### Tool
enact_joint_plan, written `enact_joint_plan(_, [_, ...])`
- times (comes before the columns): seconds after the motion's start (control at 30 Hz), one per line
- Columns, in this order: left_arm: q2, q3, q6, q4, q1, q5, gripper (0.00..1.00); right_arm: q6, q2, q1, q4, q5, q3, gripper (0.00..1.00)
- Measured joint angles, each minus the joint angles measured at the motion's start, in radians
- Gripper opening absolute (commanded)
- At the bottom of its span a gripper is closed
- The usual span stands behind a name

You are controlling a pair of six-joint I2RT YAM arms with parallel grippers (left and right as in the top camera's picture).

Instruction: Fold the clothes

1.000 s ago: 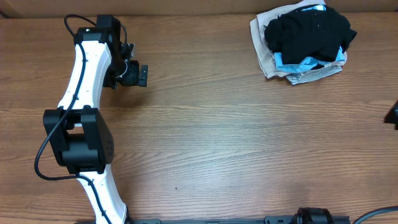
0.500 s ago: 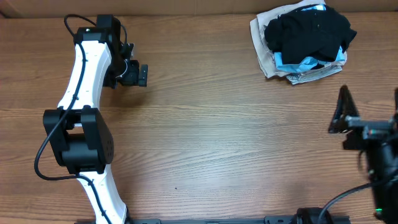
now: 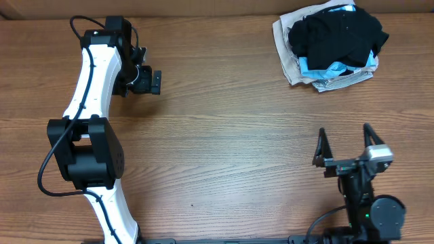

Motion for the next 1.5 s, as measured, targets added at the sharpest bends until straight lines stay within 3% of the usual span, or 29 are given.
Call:
enact_joint_plan(0.23, [0.000, 0.000, 0.000, 0.000, 0.000, 0.000, 1.00, 0.000, -0.112, 0.000, 0.117, -0.023, -0.193, 1.00])
enact_joint_plan(0.47, [0.000, 0.000, 0.000, 0.000, 0.000, 0.000, 1.00, 0.000, -0.115, 0.000, 0.082, -0.056, -0.254, 1.00])
enact_joint_plan(1.5, [0.000, 0.000, 0.000, 0.000, -0.001, 0.000, 1.00, 0.000, -0.116, 0.000, 0.024, -0.064, -0.254, 1.00])
